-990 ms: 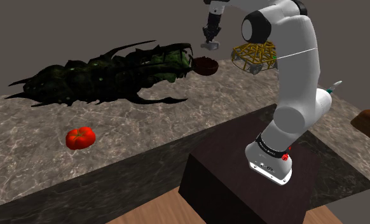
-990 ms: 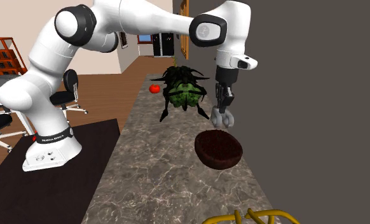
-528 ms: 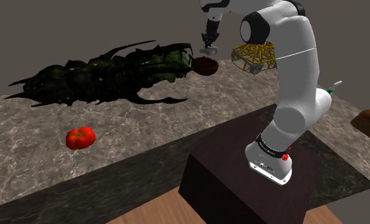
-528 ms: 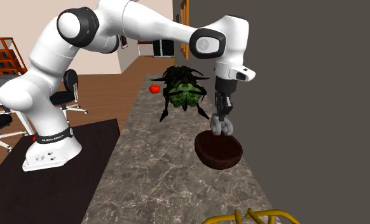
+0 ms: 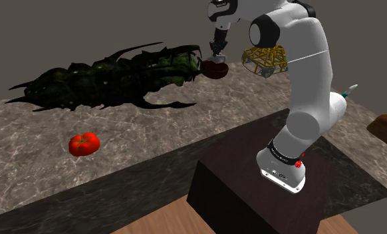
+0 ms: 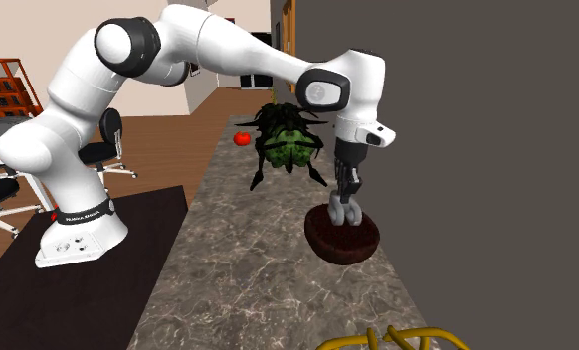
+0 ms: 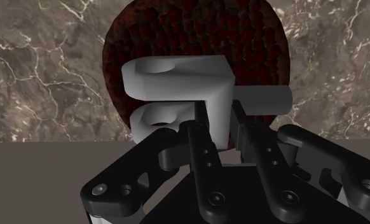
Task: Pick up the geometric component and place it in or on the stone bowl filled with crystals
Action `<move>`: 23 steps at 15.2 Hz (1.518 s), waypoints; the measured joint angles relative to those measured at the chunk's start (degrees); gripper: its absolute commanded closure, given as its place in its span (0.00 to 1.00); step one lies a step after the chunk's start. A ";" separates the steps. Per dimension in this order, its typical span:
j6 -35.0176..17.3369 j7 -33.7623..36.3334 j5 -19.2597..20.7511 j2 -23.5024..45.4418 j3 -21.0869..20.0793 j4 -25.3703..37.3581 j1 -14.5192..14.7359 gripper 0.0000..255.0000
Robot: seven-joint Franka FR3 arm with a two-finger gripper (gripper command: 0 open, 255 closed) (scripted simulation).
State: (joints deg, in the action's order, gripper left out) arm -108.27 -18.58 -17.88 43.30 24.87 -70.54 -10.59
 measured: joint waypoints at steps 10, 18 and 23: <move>-1.31 -0.16 -0.26 0.71 -0.19 -0.60 -0.03 0.00; 3.43 0.49 0.42 -0.69 0.24 2.99 -0.31 0.00; 4.89 0.59 0.52 -0.77 0.32 4.37 -0.60 0.00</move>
State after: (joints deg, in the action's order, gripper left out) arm -103.37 -17.99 -17.36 42.53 25.19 -66.17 -11.19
